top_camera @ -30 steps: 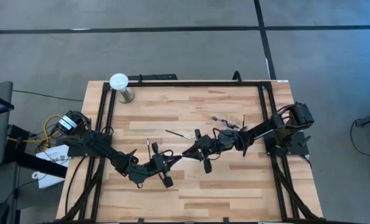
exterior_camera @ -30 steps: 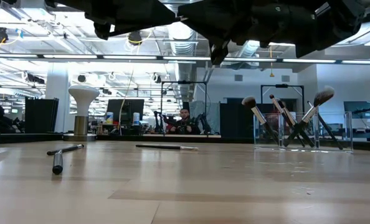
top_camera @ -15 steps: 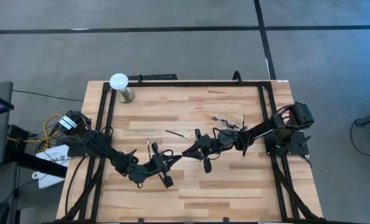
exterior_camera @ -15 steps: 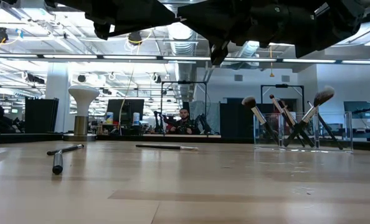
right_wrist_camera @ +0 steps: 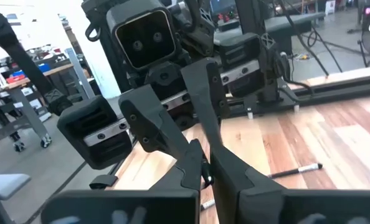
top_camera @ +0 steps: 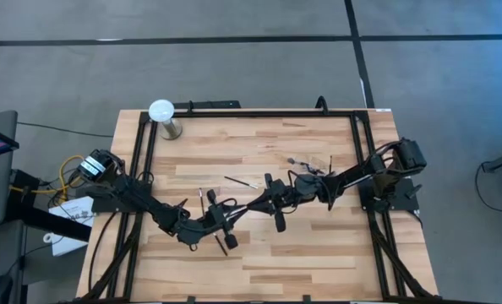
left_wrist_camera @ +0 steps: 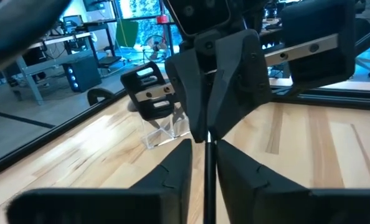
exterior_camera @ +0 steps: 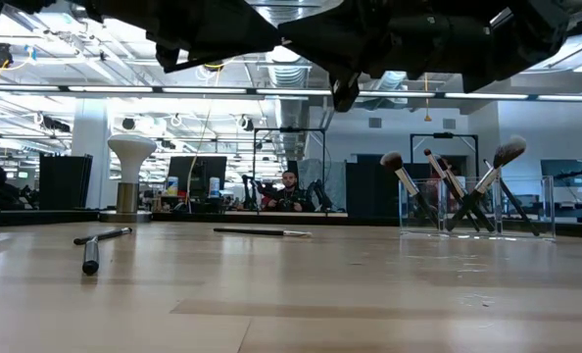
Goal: Pick & Place Makeup Supplies
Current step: Put the black makeup brush into the transparent organizer
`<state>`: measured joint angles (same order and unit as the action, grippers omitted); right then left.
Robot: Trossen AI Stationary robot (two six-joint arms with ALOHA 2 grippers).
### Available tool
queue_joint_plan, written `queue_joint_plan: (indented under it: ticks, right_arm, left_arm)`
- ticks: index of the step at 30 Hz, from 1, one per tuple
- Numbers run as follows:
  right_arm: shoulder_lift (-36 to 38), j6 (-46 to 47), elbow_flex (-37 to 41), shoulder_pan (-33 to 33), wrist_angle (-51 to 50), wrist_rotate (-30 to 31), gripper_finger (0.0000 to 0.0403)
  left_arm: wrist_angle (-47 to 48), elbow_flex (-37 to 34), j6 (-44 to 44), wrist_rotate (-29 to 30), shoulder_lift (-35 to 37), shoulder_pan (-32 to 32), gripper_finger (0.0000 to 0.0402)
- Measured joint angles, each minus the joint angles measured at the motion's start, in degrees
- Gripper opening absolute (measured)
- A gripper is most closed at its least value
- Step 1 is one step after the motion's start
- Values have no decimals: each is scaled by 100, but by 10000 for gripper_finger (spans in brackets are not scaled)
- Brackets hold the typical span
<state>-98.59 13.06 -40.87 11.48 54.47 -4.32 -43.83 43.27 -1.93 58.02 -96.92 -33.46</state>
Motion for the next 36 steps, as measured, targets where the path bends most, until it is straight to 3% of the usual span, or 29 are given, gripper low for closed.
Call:
queue_joint_plan:
  ticks: [7,13,16,20,26,32,36]
  right_arm:
    - [156,243,-17,-4,-475,15,4]
    - [1122,75,10,37,-2492,777,4]
    - [1812,61,0,101,-3796,1466,4]
    - [2852,163,-56,217,-5475,2232,5]
    - [4112,1095,-920,310,-9202,3417,5]
    - [4440,2481,-2095,105,-12514,3427,5]
    - [4422,3432,-2390,-93,-13914,3011,5]
  left_arm:
    - [9,-4,22,24,-7,13,110]
    - [-72,11,149,615,26,23,132]
    - [-63,7,333,967,96,-14,135]
    - [-57,7,345,1006,169,21,136]
    - [-31,7,358,990,188,64,133]
    - [-15,7,343,986,188,225,132]
    - [-13,7,313,968,188,326,131]
